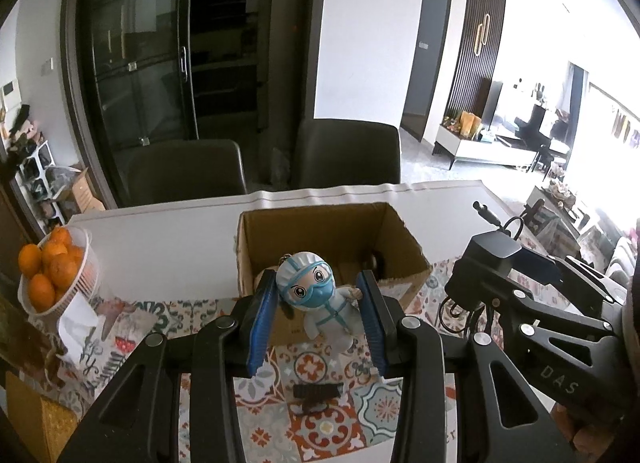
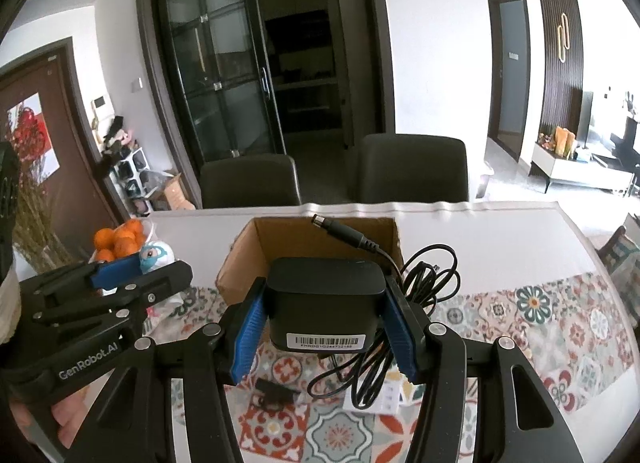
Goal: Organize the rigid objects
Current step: 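Carry the black adapter and astronaut keychain into the box with both tools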
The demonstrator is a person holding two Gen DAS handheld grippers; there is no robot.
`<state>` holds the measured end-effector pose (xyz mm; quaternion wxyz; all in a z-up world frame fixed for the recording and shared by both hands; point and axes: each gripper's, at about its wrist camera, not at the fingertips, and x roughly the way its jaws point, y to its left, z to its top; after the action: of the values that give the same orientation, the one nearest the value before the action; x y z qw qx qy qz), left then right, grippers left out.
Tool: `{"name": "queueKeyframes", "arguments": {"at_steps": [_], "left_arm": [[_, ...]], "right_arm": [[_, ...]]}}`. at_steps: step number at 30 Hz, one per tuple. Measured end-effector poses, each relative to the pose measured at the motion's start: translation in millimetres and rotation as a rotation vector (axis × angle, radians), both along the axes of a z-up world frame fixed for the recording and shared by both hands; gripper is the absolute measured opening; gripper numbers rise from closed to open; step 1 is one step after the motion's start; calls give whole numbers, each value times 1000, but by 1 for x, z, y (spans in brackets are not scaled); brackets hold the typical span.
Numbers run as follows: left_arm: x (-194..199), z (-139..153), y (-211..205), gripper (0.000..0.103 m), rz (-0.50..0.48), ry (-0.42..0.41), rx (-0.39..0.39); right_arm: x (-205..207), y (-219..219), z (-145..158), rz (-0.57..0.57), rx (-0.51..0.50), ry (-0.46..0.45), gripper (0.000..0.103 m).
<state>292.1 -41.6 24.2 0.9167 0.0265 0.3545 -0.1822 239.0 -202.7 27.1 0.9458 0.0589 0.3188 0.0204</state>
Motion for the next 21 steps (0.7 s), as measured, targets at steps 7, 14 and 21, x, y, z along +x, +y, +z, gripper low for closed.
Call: {"name": "queueKeyframes", "arguments": {"at_steps": [7,14,21], "left_arm": [[26,5,-8,40,-11,-8,11],[49,1,-16,40,-22,0,40],[76,-10,-25,40,-32,54,46]], "right_arm": [[24,-3,4,9,5,1,55],[47,-8,-2,21,13,28,55],[82,-20,-15,25,51,84,55]]}}
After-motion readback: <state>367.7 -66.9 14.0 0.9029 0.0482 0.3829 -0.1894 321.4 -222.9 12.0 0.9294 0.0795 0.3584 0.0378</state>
